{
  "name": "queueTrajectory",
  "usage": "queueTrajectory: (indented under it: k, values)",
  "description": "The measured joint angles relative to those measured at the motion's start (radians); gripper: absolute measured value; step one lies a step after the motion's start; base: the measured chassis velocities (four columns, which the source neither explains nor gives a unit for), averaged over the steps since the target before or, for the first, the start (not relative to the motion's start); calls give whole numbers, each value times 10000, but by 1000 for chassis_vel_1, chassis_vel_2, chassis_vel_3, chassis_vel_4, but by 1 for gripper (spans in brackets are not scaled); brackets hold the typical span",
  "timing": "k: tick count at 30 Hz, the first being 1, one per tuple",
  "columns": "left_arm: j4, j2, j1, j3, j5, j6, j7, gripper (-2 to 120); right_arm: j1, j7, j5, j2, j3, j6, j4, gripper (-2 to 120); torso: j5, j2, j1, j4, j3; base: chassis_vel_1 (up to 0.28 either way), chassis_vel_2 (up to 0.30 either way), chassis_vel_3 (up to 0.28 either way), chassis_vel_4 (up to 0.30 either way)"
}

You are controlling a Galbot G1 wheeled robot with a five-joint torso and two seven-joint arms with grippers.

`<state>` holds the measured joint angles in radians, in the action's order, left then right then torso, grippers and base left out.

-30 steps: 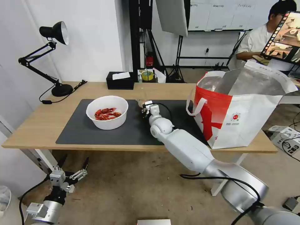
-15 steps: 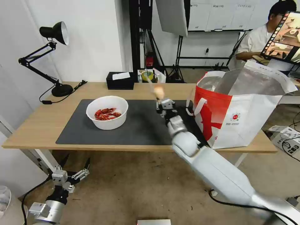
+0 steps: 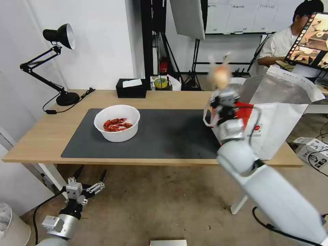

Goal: Pick up the trash from the table and place it into the takeout bag.

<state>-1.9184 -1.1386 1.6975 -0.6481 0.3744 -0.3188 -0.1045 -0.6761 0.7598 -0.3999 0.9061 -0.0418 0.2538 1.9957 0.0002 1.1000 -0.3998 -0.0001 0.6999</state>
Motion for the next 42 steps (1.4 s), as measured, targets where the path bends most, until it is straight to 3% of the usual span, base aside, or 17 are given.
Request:
queueTrajectory:
  k: [6,11,19,23,26,31,34,42]
  values:
    - [-15,-21,5,125,-41,23,36,100,204,964,-1371,-441,-374,472,-205,8,1,0,-1,1,2,0,0,0,0]
    - [-36,96,46,194,-69,60,38,100,117,1138,-1381,-433,-397,512,-249,8,0,0,-1,1,1,0,0,0,0]
    - [-123,89,174,283,-148,109,47,100,245,1131,-1375,-450,-480,543,-520,39,-2,0,-1,2,1,0,0,0,0]
    - [-108,56,160,368,-203,109,51,100,227,1107,-1369,-413,-474,555,-534,49,-2,0,-1,1,2,0,0,0,0]
    - [-84,52,123,419,-256,109,55,100,215,1096,-1361,-390,-441,578,-534,65,-2,0,-1,1,2,0,0,0,0]
    - [-60,52,95,442,-287,109,56,100,215,1079,-1354,-389,-419,597,-534,78,-2,0,-1,1,1,0,0,0,0]
    - [-40,43,77,448,-319,107,57,100,208,1057,-1353,-393,-406,606,-528,93,-2,0,-1,1,1,0,0,0,0]
    - [-49,54,60,434,-330,102,57,100,-1,1000,-1540,-377,-401,614,-423,100,-2,-1,-1,1,1,0,0,0,0]
